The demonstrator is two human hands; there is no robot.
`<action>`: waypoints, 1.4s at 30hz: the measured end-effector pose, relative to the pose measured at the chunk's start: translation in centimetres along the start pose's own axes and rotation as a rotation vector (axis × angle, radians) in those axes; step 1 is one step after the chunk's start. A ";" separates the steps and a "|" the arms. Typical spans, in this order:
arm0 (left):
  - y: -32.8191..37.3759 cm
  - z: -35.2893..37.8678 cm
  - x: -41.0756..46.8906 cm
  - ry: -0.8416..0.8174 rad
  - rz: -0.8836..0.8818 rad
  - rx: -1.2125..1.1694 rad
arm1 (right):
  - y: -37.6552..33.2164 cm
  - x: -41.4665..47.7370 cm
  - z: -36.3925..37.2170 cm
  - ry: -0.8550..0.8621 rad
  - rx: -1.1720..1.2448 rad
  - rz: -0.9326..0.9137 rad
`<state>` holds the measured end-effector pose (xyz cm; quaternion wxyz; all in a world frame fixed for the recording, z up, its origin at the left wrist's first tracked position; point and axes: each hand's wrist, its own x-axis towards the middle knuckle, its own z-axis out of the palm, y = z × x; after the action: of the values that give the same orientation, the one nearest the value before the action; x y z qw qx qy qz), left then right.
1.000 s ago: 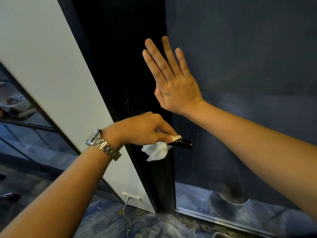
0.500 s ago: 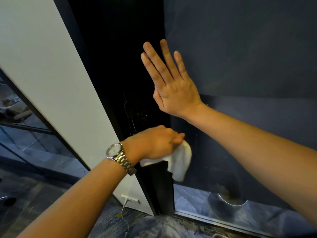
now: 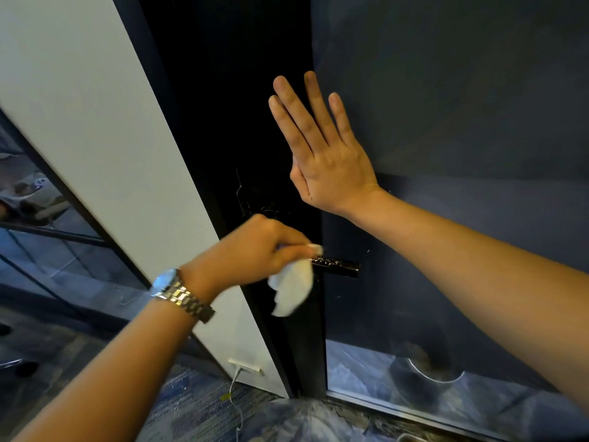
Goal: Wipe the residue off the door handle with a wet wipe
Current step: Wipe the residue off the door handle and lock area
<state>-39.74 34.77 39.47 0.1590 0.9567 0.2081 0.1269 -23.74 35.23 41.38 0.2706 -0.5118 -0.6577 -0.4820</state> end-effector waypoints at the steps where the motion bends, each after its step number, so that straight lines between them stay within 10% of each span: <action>1: -0.9 -0.8 -0.5 0.013 -0.032 0.066 | 0.0 0.0 0.0 0.002 -0.002 -0.001; 12: -3.4 0.2 0.0 0.282 -0.050 0.345 | 0.0 0.1 0.2 -0.008 0.000 -0.004; 25: -2.0 -0.1 1.1 0.379 -0.468 0.141 | 0.0 0.1 0.2 0.006 -0.018 0.000; 32: -1.6 0.8 0.5 0.751 -0.338 0.065 | -0.1 0.0 0.2 0.001 -0.023 0.003; 42: -1.1 1.6 1.2 0.797 -0.482 0.008 | -0.1 0.1 0.2 0.016 -0.015 -0.001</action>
<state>-38.52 35.82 37.80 0.0878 0.7583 0.4699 0.4431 -23.83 35.41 41.35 0.2717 -0.5097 -0.6521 -0.4911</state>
